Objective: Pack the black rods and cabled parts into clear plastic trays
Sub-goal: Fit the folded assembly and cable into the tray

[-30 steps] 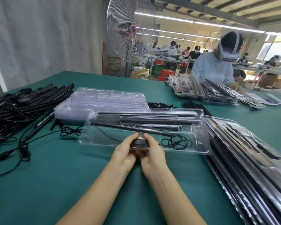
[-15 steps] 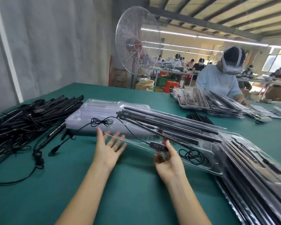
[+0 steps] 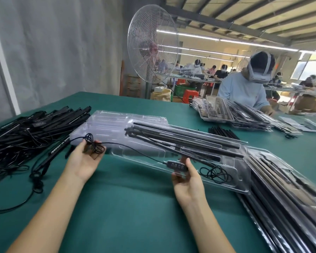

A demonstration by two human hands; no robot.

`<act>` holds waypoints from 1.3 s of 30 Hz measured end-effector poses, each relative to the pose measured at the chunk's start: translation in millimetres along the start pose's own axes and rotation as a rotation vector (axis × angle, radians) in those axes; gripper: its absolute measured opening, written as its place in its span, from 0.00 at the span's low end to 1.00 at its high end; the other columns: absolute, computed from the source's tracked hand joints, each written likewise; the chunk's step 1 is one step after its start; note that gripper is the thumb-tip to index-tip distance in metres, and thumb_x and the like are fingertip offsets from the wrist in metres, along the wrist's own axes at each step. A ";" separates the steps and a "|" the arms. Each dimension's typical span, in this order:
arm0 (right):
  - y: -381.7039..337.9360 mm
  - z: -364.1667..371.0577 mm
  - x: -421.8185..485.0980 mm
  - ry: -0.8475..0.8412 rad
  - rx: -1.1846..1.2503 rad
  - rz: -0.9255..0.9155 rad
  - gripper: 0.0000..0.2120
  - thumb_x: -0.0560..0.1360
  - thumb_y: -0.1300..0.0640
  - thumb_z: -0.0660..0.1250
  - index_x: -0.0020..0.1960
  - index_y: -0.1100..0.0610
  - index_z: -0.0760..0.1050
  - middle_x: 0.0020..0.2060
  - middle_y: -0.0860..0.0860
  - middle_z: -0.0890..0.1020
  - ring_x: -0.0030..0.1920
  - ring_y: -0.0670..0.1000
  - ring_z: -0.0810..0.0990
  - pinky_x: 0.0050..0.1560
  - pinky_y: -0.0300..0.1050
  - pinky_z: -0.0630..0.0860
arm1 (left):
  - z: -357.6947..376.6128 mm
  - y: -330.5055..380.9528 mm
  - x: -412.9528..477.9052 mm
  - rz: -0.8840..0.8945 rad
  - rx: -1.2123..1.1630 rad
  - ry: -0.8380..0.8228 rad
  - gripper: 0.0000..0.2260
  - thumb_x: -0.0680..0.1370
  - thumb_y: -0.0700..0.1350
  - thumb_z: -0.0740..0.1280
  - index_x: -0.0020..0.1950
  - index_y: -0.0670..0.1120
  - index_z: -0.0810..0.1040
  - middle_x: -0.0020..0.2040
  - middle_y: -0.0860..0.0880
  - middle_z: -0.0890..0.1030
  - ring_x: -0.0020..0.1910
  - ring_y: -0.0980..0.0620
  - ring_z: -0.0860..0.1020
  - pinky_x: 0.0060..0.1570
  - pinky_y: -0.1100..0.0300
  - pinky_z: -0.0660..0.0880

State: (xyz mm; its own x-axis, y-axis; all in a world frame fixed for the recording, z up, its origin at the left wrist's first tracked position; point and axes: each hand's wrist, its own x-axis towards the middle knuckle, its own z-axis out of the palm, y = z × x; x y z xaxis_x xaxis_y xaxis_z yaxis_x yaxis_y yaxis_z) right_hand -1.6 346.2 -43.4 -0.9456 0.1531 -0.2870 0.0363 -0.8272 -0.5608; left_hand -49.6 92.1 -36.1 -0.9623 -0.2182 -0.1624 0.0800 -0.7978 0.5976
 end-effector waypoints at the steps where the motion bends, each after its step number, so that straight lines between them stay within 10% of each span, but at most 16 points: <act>1: 0.7 0.4 -0.1 -0.007 0.017 0.009 0.04 0.76 0.58 0.65 0.45 0.57 0.78 0.37 0.49 0.82 0.41 0.50 0.78 0.36 0.39 0.70 | -2.1 3.2 0.5 -0.008 0.036 0.010 0.13 0.82 0.45 0.56 0.39 0.46 0.70 0.26 0.51 0.79 0.28 0.56 0.79 0.32 0.60 0.80; 8: 2.4 0.5 -0.8 0.012 0.005 0.064 0.03 0.76 0.59 0.65 0.47 0.56 0.77 0.41 0.49 0.80 0.50 0.55 0.77 0.36 0.39 0.67 | -18.1 2.0 4.8 0.056 0.496 0.231 0.11 0.84 0.41 0.52 0.46 0.41 0.71 0.28 0.46 0.78 0.22 0.53 0.76 0.18 0.67 0.71; 12: -9.8 1.1 -1.6 0.028 -0.115 -0.013 0.02 0.75 0.59 0.67 0.48 0.56 0.77 0.37 0.48 0.82 0.39 0.50 0.78 0.34 0.40 0.69 | -29.6 28.6 -2.8 -0.094 1.516 0.246 0.12 0.81 0.41 0.57 0.45 0.35 0.75 0.24 0.44 0.79 0.16 0.51 0.73 0.21 0.68 0.66; 15: -9.6 5.5 -5.9 0.005 -0.203 -0.097 0.05 0.74 0.60 0.68 0.50 0.57 0.76 0.39 0.51 0.81 0.34 0.48 0.78 0.28 0.39 0.71 | -8.3 60.6 -14.4 0.166 1.904 0.265 0.16 0.79 0.46 0.62 0.38 0.38 0.79 0.28 0.42 0.81 0.25 0.47 0.77 0.34 0.57 0.77; 18: -9.5 13.5 -14.4 -0.070 -0.263 -0.206 0.03 0.75 0.61 0.67 0.47 0.60 0.76 0.36 0.53 0.83 0.27 0.47 0.77 0.22 0.37 0.70 | 40.4 69.4 -37.3 0.763 1.951 -0.107 0.17 0.75 0.58 0.67 0.56 0.48 0.80 0.56 0.48 0.81 0.49 0.50 0.77 0.51 0.55 0.73; 20: -12.3 17.6 -20.9 -0.148 -0.298 -0.263 0.04 0.75 0.62 0.66 0.42 0.60 0.78 0.33 0.53 0.84 0.24 0.47 0.76 0.20 0.36 0.67 | 77.4 62.3 -50.3 0.842 1.931 -0.482 0.32 0.70 0.64 0.65 0.71 0.50 0.69 0.69 0.52 0.71 0.66 0.52 0.69 0.67 0.55 0.64; 24: -18.6 18.8 -25.9 -0.174 -0.350 -0.287 0.11 0.74 0.62 0.66 0.34 0.59 0.80 0.32 0.56 0.83 0.21 0.50 0.74 0.17 0.34 0.63 | 118.6 27.0 -46.3 0.329 2.049 -0.724 0.31 0.72 0.65 0.63 0.71 0.51 0.68 0.64 0.53 0.75 0.60 0.55 0.74 0.60 0.62 0.67; 29: -25.7 9.6 -16.9 -0.037 -0.409 -0.095 0.09 0.76 0.56 0.66 0.39 0.58 0.78 0.28 0.53 0.80 0.25 0.51 0.76 0.28 0.42 0.70 | 110.1 -5.0 -31.0 -0.264 1.702 -0.809 0.22 0.69 0.58 0.71 0.41 0.39 0.74 0.37 0.45 0.77 0.35 0.49 0.73 0.39 0.57 0.70; 39: -52.5 -5.3 -12.8 -0.261 -0.502 0.194 0.10 0.68 0.55 0.71 0.45 0.60 0.78 0.37 0.56 0.81 0.36 0.56 0.80 0.39 0.48 0.79 | 63.1 -52.8 -46.1 -0.724 1.027 -0.628 0.12 0.70 0.46 0.70 0.46 0.38 0.83 0.40 0.41 0.84 0.33 0.49 0.82 0.35 0.59 0.79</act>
State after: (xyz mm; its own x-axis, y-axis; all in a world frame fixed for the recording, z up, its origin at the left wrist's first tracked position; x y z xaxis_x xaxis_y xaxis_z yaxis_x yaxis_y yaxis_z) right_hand 10.3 390.6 -14.4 -0.9524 -0.1658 -0.2557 0.3041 -0.4603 -0.8341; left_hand -25.9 179.7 -10.6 -0.6835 0.5610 -0.4671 -0.4379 0.1968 0.8772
